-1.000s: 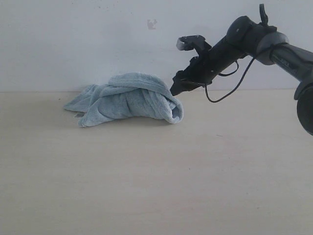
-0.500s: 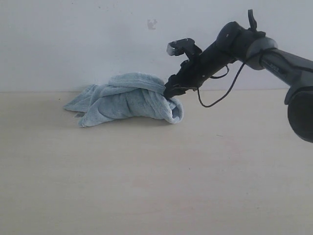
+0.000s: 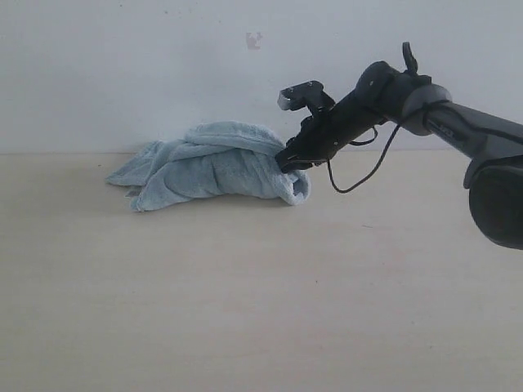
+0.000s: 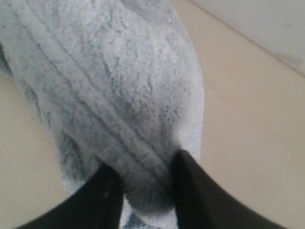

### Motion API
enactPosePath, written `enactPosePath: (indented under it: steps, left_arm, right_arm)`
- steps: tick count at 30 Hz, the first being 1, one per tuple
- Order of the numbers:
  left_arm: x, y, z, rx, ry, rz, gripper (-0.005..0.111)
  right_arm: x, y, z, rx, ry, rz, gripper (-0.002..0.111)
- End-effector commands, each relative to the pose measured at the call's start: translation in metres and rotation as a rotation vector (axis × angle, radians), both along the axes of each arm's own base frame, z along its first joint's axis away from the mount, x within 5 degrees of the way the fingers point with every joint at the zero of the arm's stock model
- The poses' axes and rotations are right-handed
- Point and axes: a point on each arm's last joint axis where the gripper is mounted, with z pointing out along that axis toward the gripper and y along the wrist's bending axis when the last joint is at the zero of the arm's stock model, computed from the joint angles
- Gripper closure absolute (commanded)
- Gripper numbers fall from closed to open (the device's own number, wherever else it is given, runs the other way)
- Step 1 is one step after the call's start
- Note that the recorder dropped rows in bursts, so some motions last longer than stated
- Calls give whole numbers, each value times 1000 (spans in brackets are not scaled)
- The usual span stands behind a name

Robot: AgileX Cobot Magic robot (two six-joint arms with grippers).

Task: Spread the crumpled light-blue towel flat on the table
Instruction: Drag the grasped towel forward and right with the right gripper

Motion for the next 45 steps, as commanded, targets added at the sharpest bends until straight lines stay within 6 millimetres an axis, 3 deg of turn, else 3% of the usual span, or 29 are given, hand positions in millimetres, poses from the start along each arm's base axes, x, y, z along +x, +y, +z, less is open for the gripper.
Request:
enactPosePath:
  steps: [1, 4, 14, 24, 28, 29, 30, 33, 38, 41, 45]
  left_arm:
    - [0, 0, -2, -4, 6, -5, 103]
    - [0, 0, -2, -4, 6, -5, 103]
    - [0, 0, -1, -4, 4, -5, 103]
    - [0, 0, -1, -4, 4, -5, 103]
    - [0, 0, -2, -4, 6, -5, 103]
    - [0, 0, -2, -4, 6, -5, 103]
    - [0, 0, -2, -4, 6, -5, 103]
    - [0, 0, -2, -4, 6, -5, 103]
    - [0, 0, -2, -4, 6, -5, 103]
    - [0, 0, -2, -4, 6, -5, 103]
    - [0, 0, -2, -4, 6, -5, 103]
  right_arm:
    - [1, -1, 12, 32, -4, -49, 108]
    - [1, -8, 21, 25, 19, -98, 106]
    - [4, -58, 46, -54, 64, -281, 106]
    - [-16, -63, 78, -65, 94, -275, 107]
    - [-43, -68, 100, -73, 113, -279, 107]
    - [-58, -71, 106, -76, 113, -287, 107]
    - [-65, -72, 104, -79, 118, -294, 107]
    - [-118, -83, 113, -74, 96, -342, 107]
    - [-203, -100, 101, -96, 111, -385, 107]
    - [-223, -101, 97, -105, 134, -378, 107]
    - [-234, -84, 88, -134, 184, -289, 102]
